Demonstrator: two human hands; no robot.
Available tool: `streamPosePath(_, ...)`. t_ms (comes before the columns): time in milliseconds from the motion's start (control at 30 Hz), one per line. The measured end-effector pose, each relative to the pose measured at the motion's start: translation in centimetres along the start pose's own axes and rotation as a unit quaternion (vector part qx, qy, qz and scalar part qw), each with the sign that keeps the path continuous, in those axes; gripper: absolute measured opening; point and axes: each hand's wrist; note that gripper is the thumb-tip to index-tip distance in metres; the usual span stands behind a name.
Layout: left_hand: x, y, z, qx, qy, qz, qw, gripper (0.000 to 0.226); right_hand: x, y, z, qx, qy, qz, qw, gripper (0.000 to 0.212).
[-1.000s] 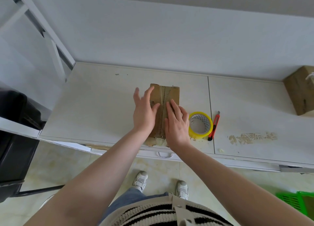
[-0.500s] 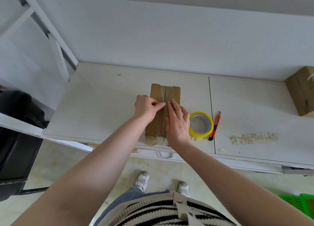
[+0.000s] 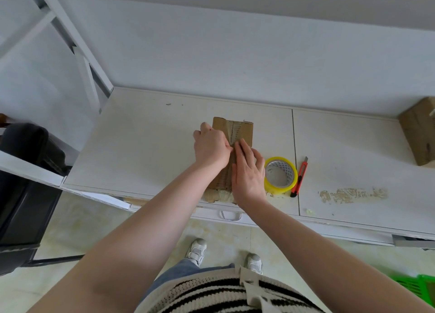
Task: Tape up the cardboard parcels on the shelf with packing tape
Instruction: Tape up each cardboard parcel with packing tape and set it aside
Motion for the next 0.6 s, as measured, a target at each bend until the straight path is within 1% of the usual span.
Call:
streamPosePath(67,-0.1,0.0,-0.1,-0.016,-0.006,0.033,0.999,0.017,0.0,0.0,0.0,-0.004,0.002,0.005,1.000,0.062)
streamPosePath(200,-0.4,-0.6,-0.5,0.048,0.000,0.041,0.998,0.011,0.0,0.0,0.0,-0.007,0.004,0.009,1.000,0.063)
streamPosePath(367,-0.2,-1.5,-0.8,0.037,0.003,0.089,0.995,0.012,-0.1,0.0,-0.1,-0.003,0.002,0.005,1.000,0.050)
streamPosePath(433,-0.1,-1.6,-0.8,0.006,-0.013,0.118,0.993,0.011,-0.1,-0.1,0.0,-0.006,0.002,0.010,1.000,0.051)
streamPosePath(467,0.1,-1.6,-0.8,-0.026,-0.026,0.137,0.990,0.011,0.0,-0.2,0.0,-0.007,0.004,0.014,1.000,0.052)
streamPosePath(533,0.2,-1.6,-0.7,-0.090,-0.055,0.167,0.980,0.020,0.0,-0.2,-0.1,-0.008,0.006,0.019,1.000,0.052)
streamPosePath(600,0.3,-1.8,-0.5,-0.124,-0.069,0.185,0.972,0.023,0.0,-0.1,-0.1,-0.008,0.008,0.017,1.000,0.051)
Point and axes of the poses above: each hand's wrist, its own x-axis towards the middle knuckle, its own y-axis out of the palm, z = x × y, and after that the axes turned 12 degrees about -y, right-handed
